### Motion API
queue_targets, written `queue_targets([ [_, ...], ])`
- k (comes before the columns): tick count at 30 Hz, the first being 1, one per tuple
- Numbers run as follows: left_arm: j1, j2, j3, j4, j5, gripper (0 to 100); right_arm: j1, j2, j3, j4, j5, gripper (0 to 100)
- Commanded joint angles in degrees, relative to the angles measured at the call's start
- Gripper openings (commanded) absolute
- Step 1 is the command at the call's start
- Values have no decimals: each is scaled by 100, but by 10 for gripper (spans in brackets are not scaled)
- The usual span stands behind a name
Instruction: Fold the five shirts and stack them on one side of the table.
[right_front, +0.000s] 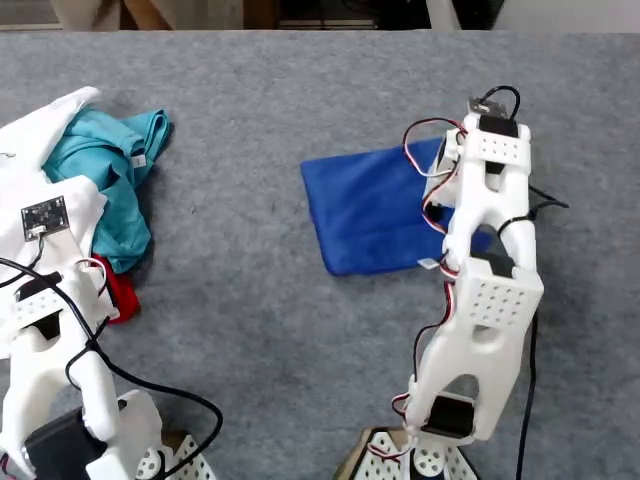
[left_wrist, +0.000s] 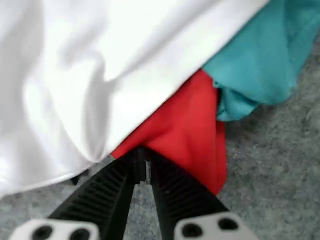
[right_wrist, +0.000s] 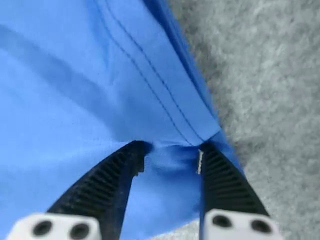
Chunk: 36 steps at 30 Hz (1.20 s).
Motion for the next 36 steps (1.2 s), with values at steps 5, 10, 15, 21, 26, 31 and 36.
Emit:
queue_targets([
  [5, -35, -110, -26, -88, -18, 19, -92, 154, -338, -149, 176, 185],
  [10, -35, -110, -26, -88, -18, 19, -92, 259, -382, 62, 176, 179],
  [15, -35, -110, -26, -88, -18, 19, -92, 418, -637, 158, 176, 39],
  [21, -26, -110, -26, -88, -18, 19, -119, 444, -681, 158, 176, 8],
  [26, -26, -110, -26, -88, -26, 19, -101, 435, -884, 193, 264, 4],
  [31, -26, -110, -26, -88, -26, 19, -22, 444, -1701, 519, 607, 4],
  [36, -26, -110, -26, -88, -26, 19, 338, 470, -2615, 888, 659, 4],
])
